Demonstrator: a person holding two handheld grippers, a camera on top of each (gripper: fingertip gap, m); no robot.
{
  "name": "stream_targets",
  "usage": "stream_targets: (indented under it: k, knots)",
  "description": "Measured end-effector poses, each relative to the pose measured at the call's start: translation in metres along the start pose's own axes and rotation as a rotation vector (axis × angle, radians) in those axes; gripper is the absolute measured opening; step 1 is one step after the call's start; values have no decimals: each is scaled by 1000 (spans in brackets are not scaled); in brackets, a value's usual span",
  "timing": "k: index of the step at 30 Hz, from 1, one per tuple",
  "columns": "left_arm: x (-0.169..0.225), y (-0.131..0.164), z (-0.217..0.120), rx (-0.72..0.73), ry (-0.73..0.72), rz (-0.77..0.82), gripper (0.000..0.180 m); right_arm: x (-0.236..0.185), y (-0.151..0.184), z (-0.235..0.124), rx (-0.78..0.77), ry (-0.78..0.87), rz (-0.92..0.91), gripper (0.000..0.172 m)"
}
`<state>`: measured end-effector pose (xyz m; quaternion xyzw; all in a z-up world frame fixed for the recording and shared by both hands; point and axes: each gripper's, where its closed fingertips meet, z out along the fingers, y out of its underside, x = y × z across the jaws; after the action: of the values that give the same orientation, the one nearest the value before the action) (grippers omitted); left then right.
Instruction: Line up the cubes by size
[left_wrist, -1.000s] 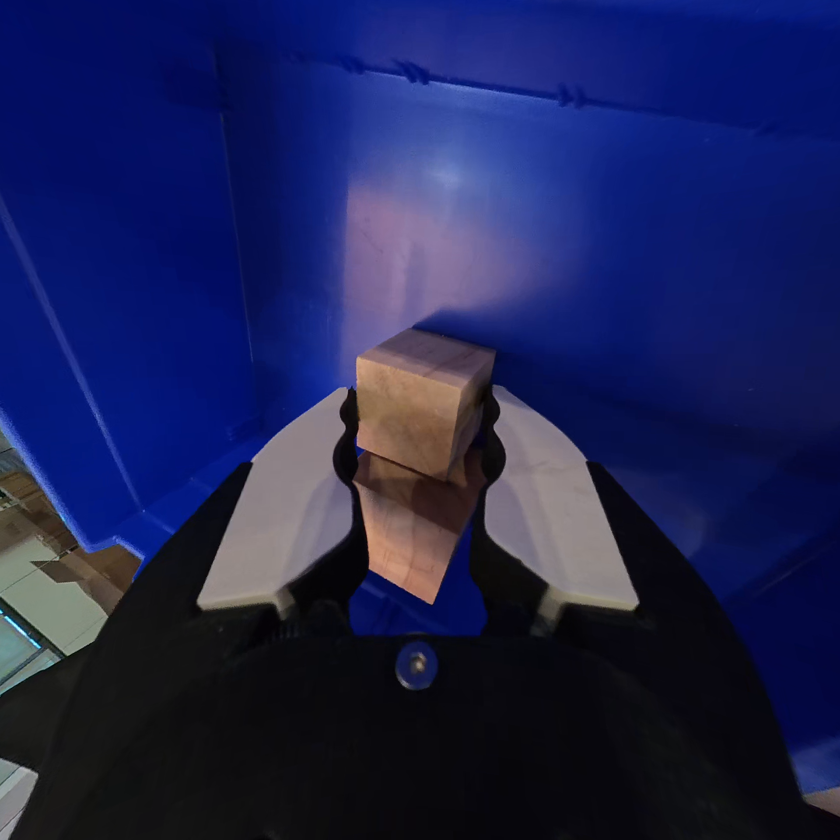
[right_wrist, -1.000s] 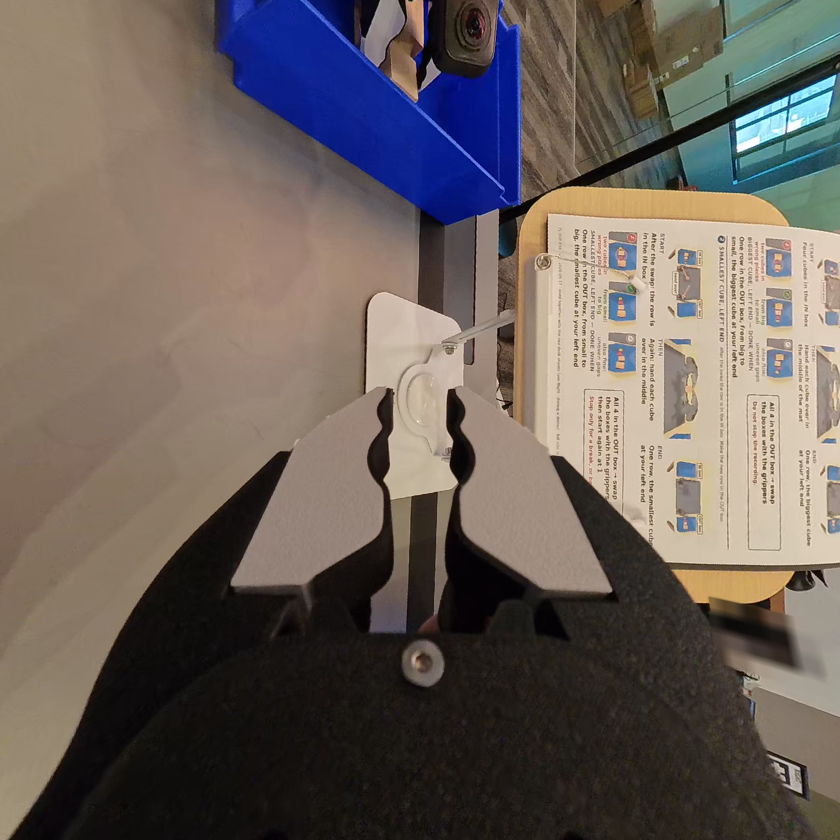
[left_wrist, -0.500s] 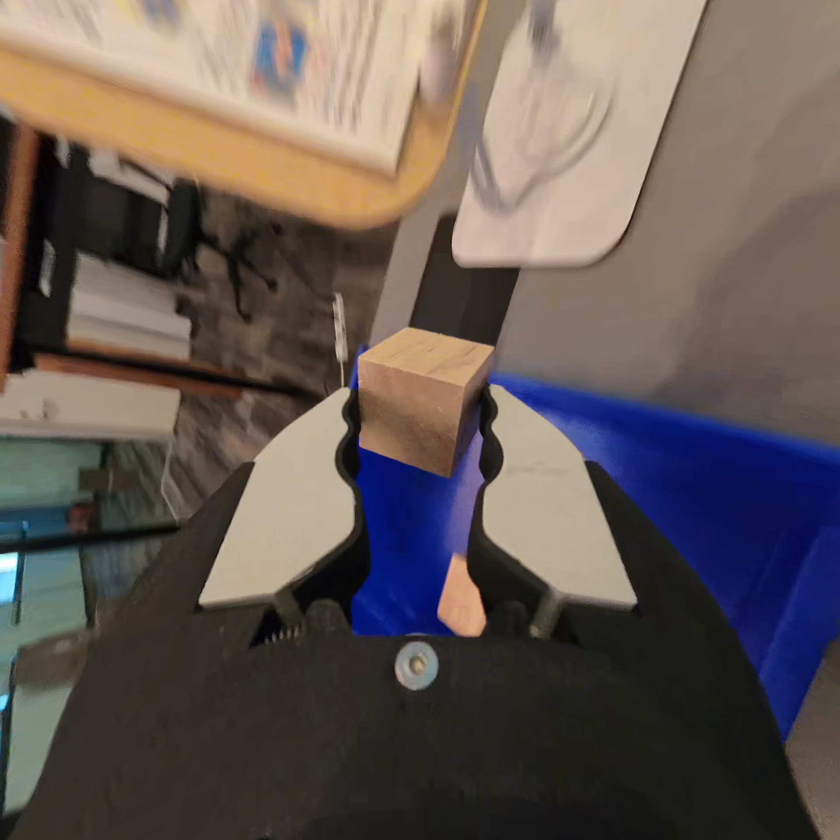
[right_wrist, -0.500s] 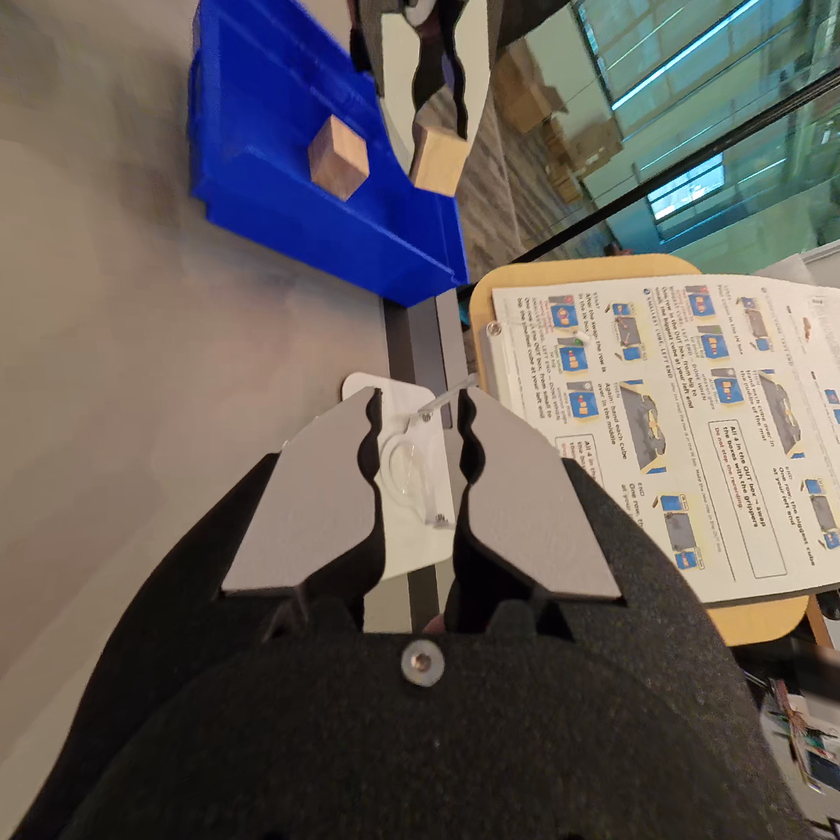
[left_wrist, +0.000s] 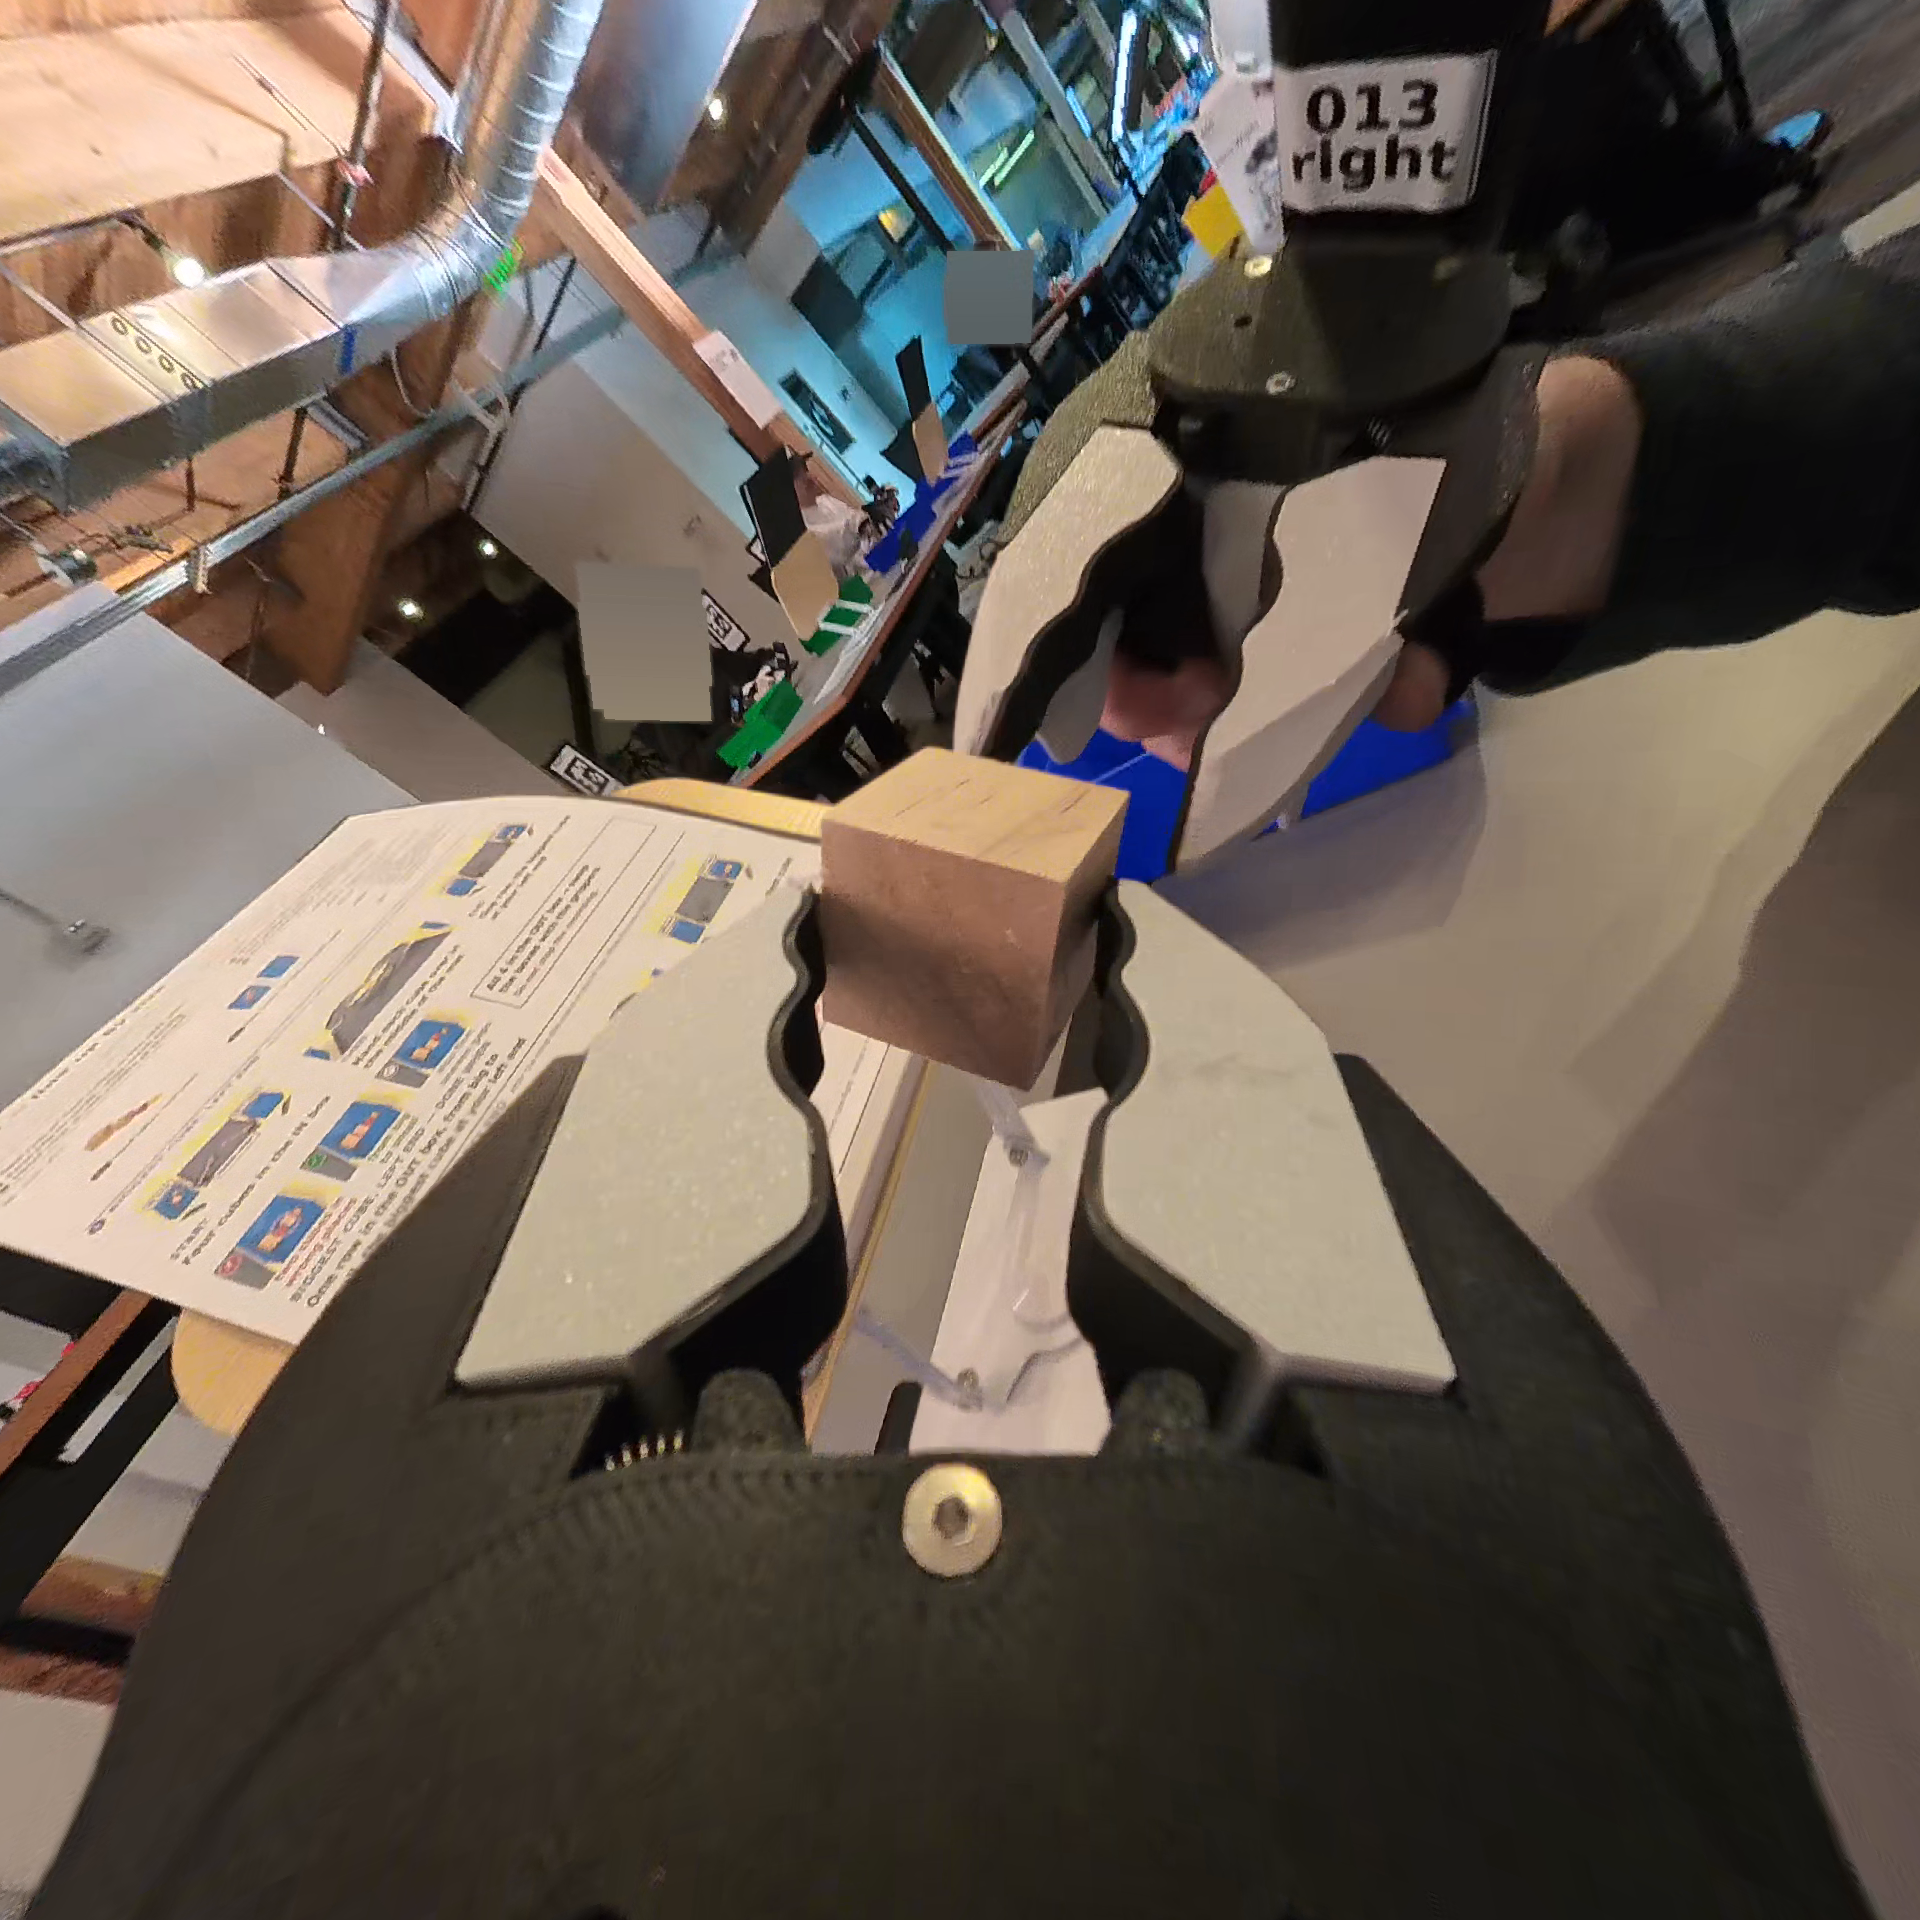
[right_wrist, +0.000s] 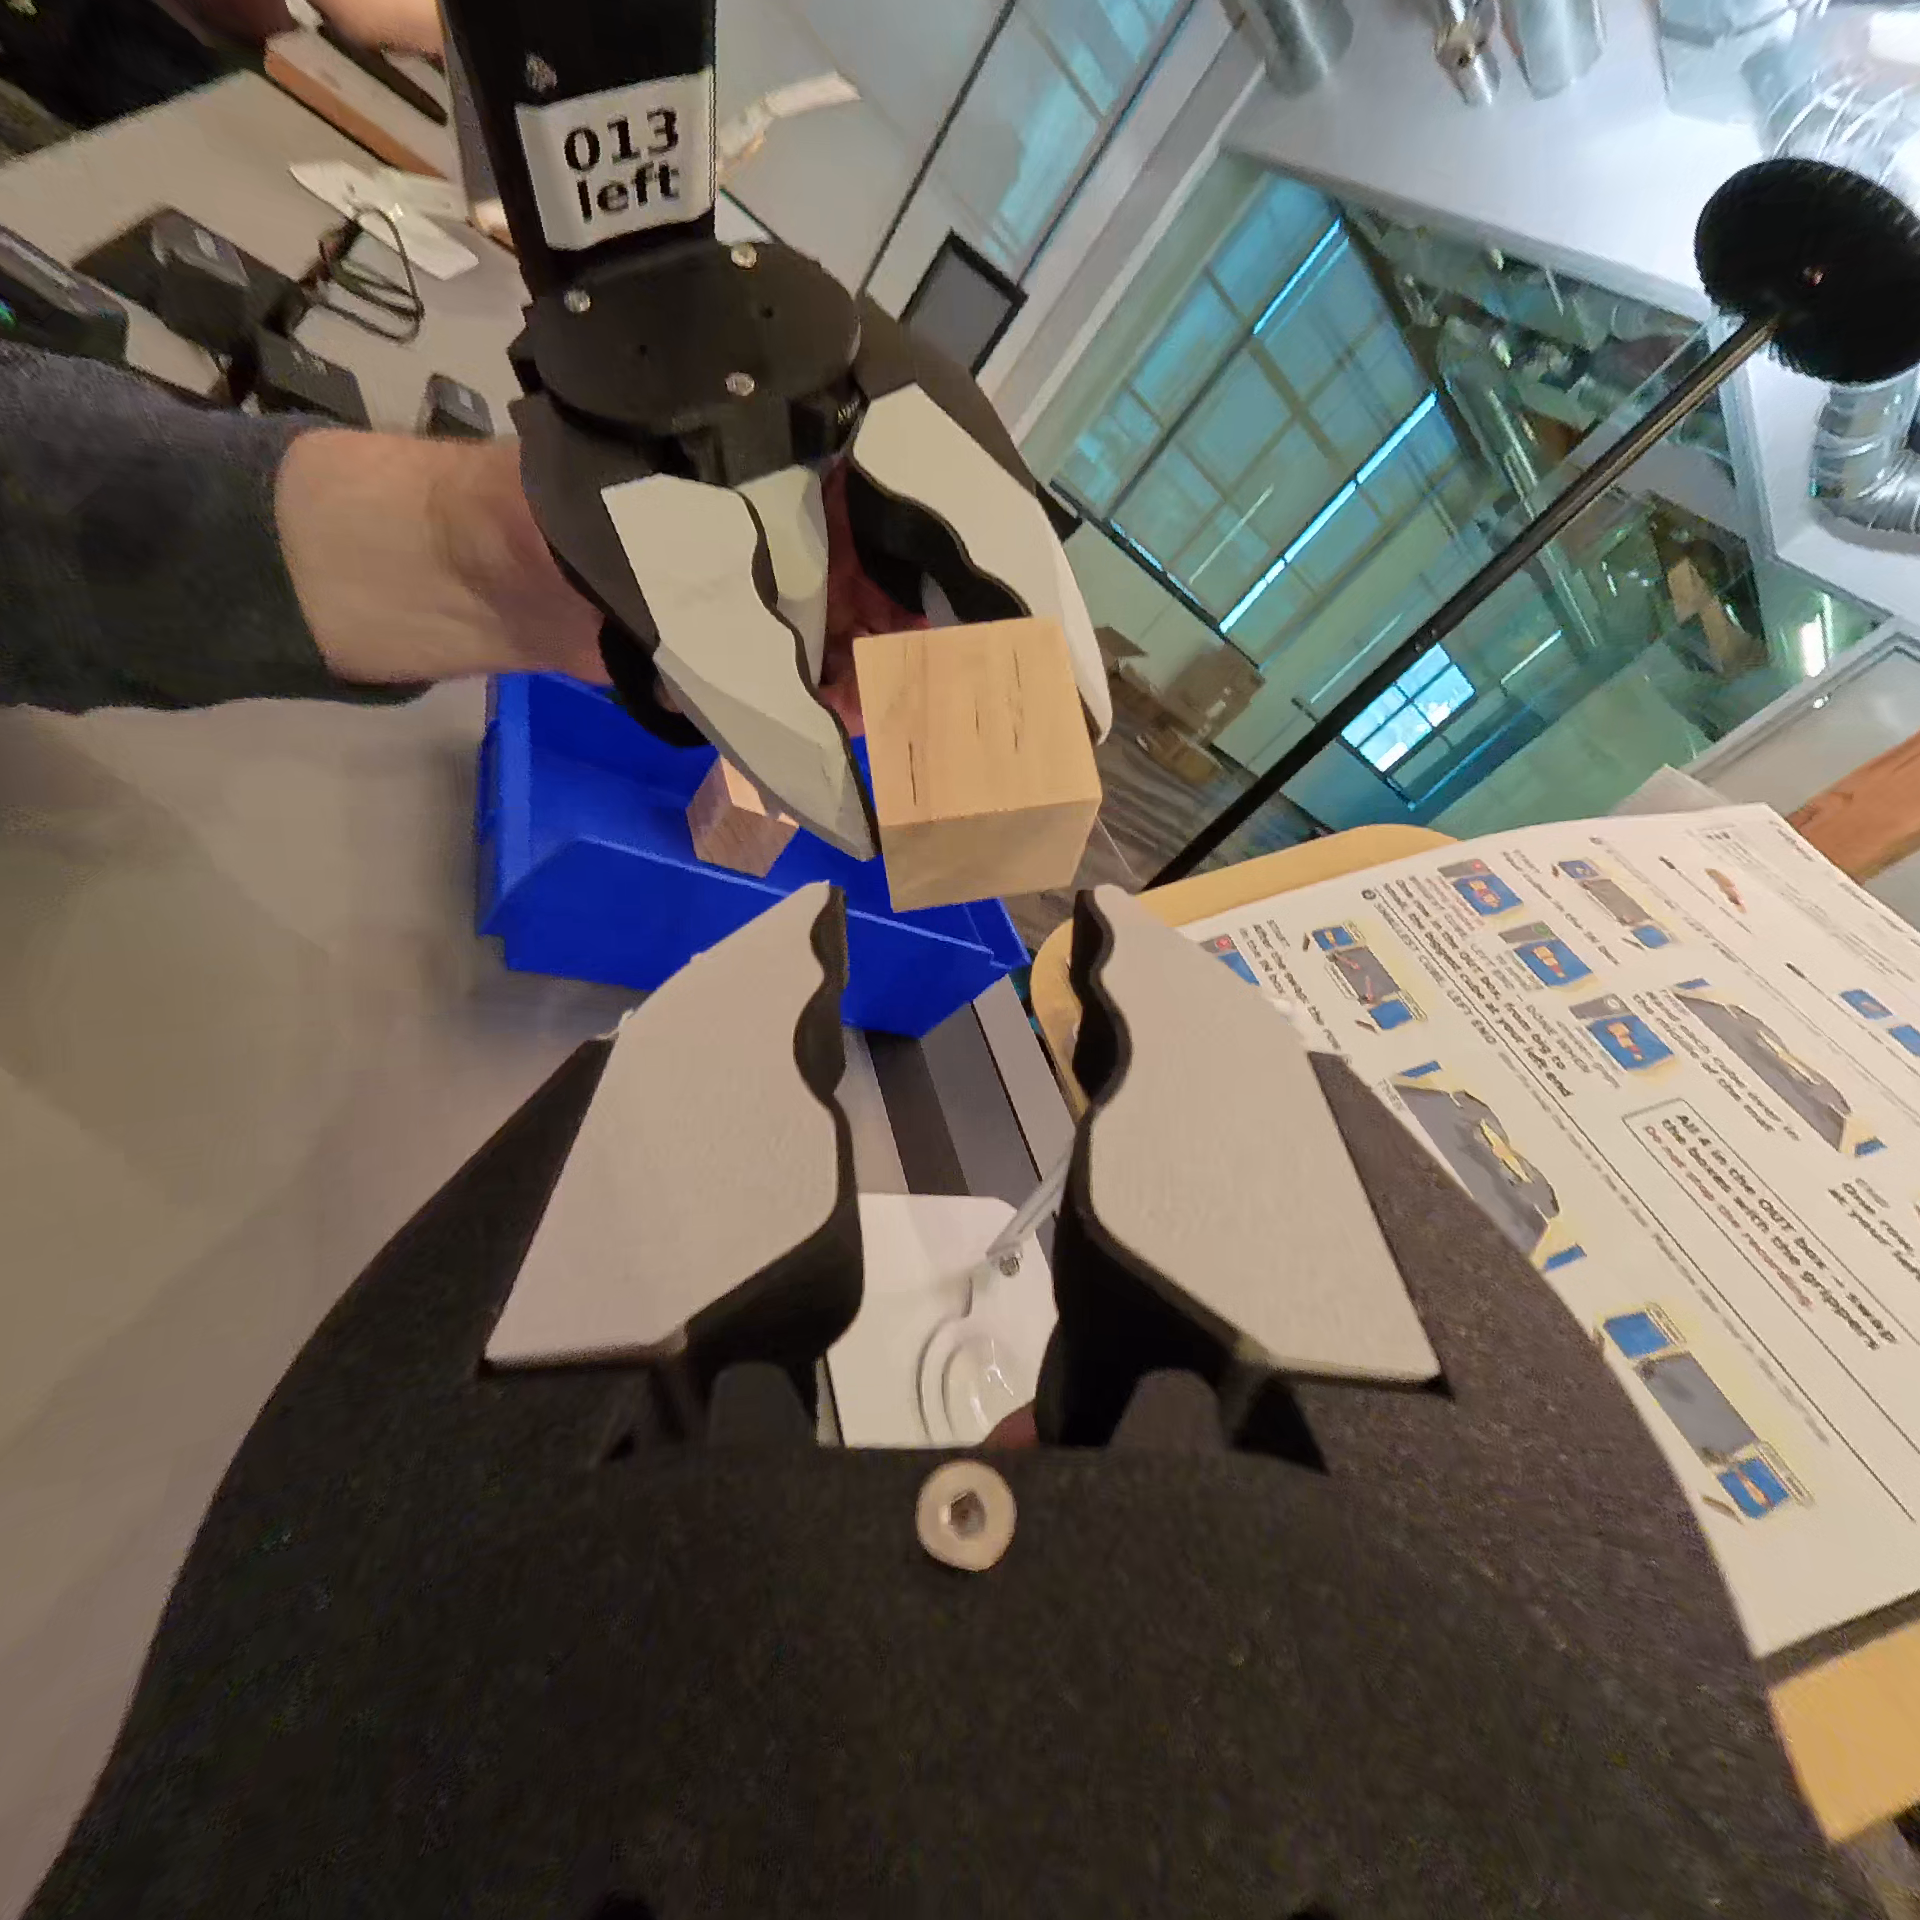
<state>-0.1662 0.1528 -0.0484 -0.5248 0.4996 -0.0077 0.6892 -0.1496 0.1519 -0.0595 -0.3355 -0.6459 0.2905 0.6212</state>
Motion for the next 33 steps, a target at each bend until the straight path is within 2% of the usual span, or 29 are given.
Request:
stream_targets:
  k: [10,33]
  knots:
    - [10,-17,1,94,35,-37,49,-3,-15,-2,99,2,-19,44]
    - [25,-19,2,105,118,-30,49,-15,-22,-11,161,-98,-25,40]
